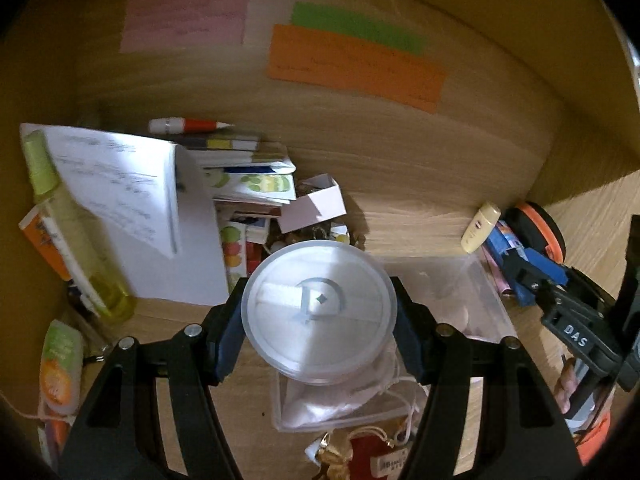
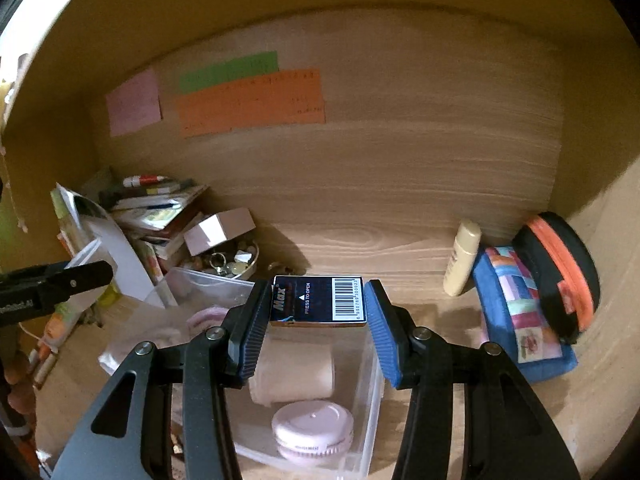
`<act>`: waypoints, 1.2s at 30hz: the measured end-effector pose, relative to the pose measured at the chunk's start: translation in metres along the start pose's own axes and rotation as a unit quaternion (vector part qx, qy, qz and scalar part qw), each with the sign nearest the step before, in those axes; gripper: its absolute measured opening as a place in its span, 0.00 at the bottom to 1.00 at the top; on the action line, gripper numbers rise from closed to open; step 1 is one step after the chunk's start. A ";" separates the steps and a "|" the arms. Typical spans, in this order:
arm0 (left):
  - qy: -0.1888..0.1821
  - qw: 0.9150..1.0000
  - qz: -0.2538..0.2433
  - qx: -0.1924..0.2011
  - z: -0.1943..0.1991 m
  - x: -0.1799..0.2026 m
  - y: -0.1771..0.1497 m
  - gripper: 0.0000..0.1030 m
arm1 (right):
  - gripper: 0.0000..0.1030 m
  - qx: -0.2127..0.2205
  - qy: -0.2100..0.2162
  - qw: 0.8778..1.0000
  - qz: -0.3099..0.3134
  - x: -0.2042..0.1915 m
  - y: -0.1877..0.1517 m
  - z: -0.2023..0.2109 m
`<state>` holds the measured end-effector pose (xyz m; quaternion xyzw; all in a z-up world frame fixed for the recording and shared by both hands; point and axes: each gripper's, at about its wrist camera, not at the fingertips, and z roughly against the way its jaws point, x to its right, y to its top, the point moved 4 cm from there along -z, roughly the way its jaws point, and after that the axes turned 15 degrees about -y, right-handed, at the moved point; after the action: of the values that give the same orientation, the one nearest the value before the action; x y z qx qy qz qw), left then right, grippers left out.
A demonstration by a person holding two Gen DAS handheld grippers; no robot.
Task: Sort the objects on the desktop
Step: 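Carry the jar and blue card into the clear box and open both grippers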
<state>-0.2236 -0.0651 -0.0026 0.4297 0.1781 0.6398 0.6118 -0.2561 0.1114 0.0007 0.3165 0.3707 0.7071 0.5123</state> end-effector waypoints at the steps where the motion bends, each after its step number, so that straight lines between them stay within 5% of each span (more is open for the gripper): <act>1: -0.001 1.000 -0.002 -0.003 -0.004 0.000 0.001 0.63 | 0.43 -0.006 0.000 1.000 0.001 -0.001 0.000 -0.006; 20: -0.014 0.996 0.003 -0.088 -0.077 -0.013 -0.015 0.63 | 0.43 -0.088 -0.015 0.994 0.058 -0.022 -0.024 -0.077; 36: -0.001 0.993 -0.015 -0.114 -0.083 -0.009 -0.020 0.63 | 0.44 -0.124 -0.035 0.988 0.082 -0.024 -0.028 -0.085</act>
<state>-0.2758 -0.0445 -0.0681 0.3552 0.1098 0.6459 0.6667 -0.3064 0.0768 -0.0694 0.3044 0.2352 0.7759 0.4999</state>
